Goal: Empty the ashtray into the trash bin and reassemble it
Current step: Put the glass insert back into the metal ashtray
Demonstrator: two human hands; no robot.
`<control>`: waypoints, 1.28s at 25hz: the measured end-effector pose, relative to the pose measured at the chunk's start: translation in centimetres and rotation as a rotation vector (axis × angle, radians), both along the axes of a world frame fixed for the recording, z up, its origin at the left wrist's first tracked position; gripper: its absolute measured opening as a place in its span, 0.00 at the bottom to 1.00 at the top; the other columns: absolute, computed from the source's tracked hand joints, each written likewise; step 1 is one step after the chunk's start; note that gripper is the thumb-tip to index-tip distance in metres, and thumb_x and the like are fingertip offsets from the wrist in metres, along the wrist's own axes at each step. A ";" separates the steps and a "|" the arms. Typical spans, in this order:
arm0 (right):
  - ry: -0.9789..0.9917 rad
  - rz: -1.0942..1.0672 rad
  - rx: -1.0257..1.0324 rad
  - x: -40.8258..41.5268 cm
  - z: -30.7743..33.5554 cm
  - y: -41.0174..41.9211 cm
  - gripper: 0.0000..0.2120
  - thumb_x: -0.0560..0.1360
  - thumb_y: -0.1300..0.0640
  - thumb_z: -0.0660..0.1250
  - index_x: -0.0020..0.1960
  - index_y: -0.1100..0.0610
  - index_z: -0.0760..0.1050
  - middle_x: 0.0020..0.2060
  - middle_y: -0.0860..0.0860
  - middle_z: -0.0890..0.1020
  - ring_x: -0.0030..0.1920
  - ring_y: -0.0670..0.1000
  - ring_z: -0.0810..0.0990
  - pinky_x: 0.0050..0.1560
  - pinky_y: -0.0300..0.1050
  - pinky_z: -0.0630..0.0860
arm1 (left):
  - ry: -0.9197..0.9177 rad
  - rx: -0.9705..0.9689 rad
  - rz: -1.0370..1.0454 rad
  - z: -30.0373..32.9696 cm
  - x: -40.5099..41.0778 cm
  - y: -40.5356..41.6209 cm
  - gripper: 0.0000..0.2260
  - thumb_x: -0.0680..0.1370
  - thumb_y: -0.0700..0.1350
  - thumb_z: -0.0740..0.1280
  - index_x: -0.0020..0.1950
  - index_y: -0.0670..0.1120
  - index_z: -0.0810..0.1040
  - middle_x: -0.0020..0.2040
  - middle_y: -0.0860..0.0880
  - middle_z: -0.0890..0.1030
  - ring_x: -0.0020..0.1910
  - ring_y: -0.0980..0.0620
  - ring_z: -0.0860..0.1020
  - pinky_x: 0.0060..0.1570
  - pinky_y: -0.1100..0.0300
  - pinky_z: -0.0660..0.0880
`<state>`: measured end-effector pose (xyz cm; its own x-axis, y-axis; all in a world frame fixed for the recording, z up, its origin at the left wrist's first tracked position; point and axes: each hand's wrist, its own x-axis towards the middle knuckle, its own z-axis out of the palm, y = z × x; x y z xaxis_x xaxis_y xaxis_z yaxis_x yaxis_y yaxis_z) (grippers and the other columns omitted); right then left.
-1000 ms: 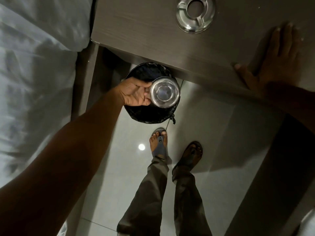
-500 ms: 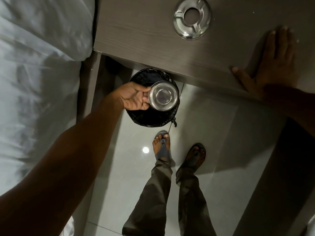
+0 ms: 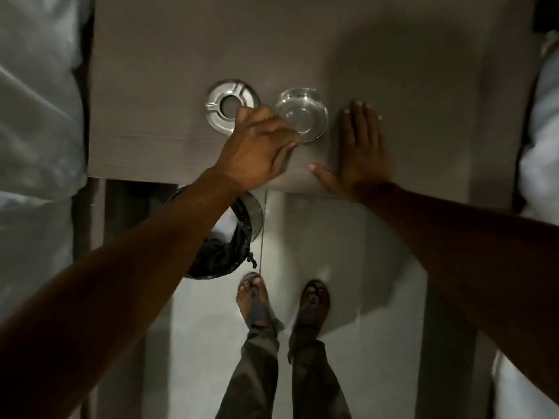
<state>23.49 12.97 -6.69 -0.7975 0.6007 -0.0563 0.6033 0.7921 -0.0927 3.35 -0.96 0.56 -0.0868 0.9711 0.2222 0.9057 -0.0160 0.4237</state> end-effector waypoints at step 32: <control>-0.008 -0.008 -0.008 -0.3 0.4 -0.2 0.56 0.74 0.22 0.55 0.82 0.67 0.55 0.81 0.68 0.57 0.82 0.66 0.53 0.82 0.62 0.47 | 0.131 -0.516 0.240 0.6 -2.2 5.4 0.54 0.55 0.76 0.69 0.71 0.43 0.67 0.66 0.42 0.70 0.64 0.42 0.68 0.65 0.44 0.64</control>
